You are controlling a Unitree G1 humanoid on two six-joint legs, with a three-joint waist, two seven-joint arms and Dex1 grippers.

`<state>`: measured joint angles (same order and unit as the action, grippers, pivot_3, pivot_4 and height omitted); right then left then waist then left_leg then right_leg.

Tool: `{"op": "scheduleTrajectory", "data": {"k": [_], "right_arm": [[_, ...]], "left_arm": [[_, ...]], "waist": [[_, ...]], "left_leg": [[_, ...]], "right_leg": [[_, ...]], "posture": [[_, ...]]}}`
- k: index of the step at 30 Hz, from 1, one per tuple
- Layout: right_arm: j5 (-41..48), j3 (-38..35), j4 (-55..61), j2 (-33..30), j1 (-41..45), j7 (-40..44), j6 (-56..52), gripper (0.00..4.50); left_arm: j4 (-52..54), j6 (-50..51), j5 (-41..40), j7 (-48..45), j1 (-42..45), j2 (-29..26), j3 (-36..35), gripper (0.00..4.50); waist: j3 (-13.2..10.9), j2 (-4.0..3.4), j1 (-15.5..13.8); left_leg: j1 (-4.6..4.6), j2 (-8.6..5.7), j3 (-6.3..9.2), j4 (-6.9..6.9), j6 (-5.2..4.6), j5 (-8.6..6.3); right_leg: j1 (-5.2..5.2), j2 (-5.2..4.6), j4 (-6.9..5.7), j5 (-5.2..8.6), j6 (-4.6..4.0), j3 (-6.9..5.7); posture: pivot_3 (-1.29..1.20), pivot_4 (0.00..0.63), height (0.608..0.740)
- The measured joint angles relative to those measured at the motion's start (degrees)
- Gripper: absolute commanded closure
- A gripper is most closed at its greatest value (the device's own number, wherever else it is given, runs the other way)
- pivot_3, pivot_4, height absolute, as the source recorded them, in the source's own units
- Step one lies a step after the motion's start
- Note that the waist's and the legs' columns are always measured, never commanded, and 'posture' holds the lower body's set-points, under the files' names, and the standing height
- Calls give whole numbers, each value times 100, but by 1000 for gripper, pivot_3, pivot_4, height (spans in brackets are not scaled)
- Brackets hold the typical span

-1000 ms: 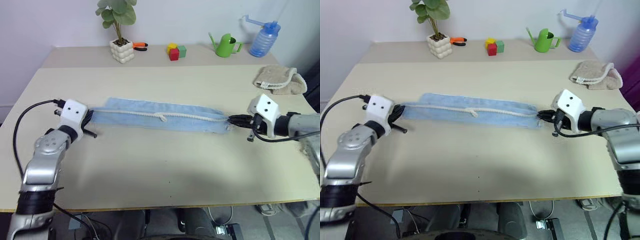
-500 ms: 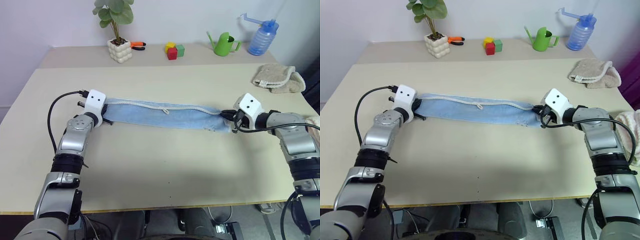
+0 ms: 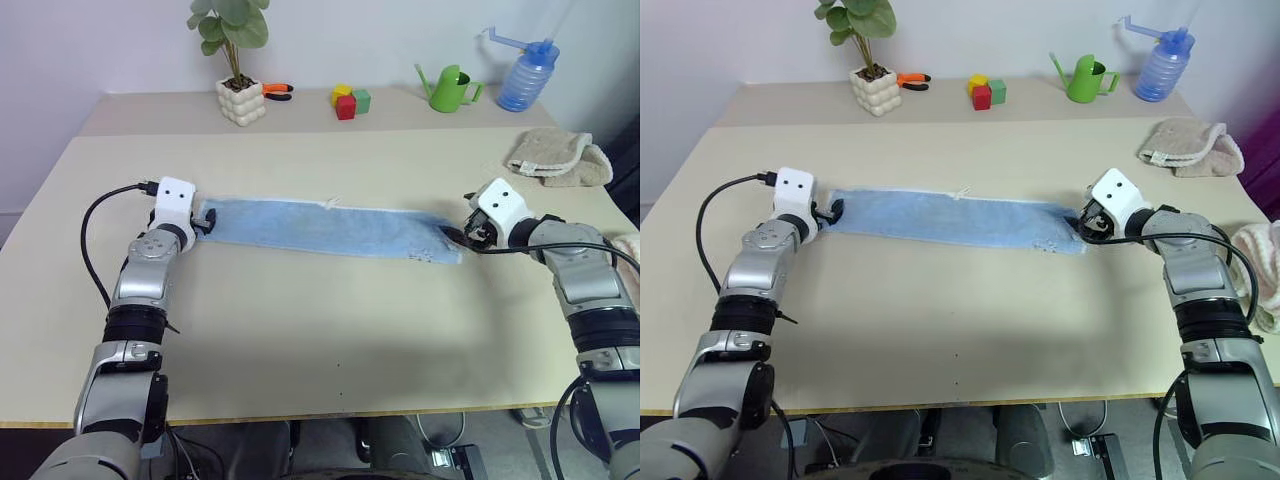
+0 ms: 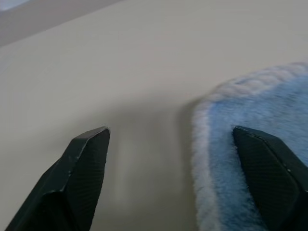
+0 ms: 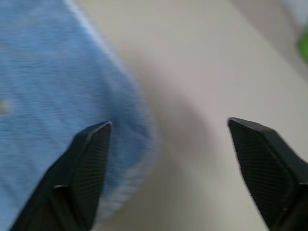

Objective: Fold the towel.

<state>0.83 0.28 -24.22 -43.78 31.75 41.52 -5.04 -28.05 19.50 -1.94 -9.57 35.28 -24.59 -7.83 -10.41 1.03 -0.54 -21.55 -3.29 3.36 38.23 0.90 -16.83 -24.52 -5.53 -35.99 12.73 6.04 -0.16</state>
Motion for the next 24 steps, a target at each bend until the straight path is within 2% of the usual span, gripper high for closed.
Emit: {"op": "scheduleTrajectory", "data": {"k": [1, 3, 4, 8, 11, 13, 18, 24], "right_arm": [[11, -62, 55, 1, -55, -44, -19, 641], [234, -337, 404, 5, -314, -77, -291, 112], [467, -526, 693, 15, -493, -52, -561, 45], [1623, -1298, 2230, 374, -1207, -179, -1961, 45], [2487, -1859, 3263, 709, -1626, -583, -3140, 45], [3228, -2378, 3918, 1083, -1920, -1045, -4062, 45], [4826, -3090, 5071, 2191, -2638, -2457, -5844, 45], [5696, -3515, 5279, 3141, -2585, -4189, -6491, 45]], "left_arm": [[11, 0, -11, 6, -3, 20, -10, 645], [228, -24, -144, -11, -109, 104, -125, 605], [425, -77, -259, -61, -194, 186, -208, 605], [1423, -342, -640, -432, -580, 530, -216, 605], [2057, -413, -777, -705, -817, 773, 23, 605], [2489, -494, -796, -973, -1107, 921, 342, 605], [3210, -526, -939, -1623, -1617, 1418, 1363, 605], [3694, -535, -1070, -2061, -1699, 1561, 1892, 605]], "waist": [[0, 0, -2], [0, 0, -9], [0, 0, -19], [0, 0, -20], [2, -2, -20], [5, -3, -23], [5, -3, -26], [24, -37, 1]], "left_leg": [[0, 0, 0, 0, 0, 0], [-2, 0, 1, 0, 1, 0], [-6, 1, 2, 0, 1, 0], [-9, 2, 6, 2, -1, -2], [-5, 2, 7, 0, -29, -17], [-4, 4, 8, -2, -31, -18], [-6, 4, 8, -1, -34, -20], [2, 6, 2, -3, -36, -20]], "right_leg": [[0, 0, 0, 0, 0, 0], [0, -1, 1, 0, 0, 0], [-1, -2, 2, 0, 0, 0], [-2, -5, 3, 0, 0, 1], [0, -4, 1, -1, 0, 3], [2, -4, 3, 0, -1, 3], [2, -6, 3, 0, -2, 10], [2, 5, -2, 1, -3, 8]], "posture": [[0, 150, 731], [0, 150, 731], [0, 150, 731], [0, 150, 731], [0, 150, 731], [0, 150, 731], [0, 150, 731], [0, 150, 731]]}}
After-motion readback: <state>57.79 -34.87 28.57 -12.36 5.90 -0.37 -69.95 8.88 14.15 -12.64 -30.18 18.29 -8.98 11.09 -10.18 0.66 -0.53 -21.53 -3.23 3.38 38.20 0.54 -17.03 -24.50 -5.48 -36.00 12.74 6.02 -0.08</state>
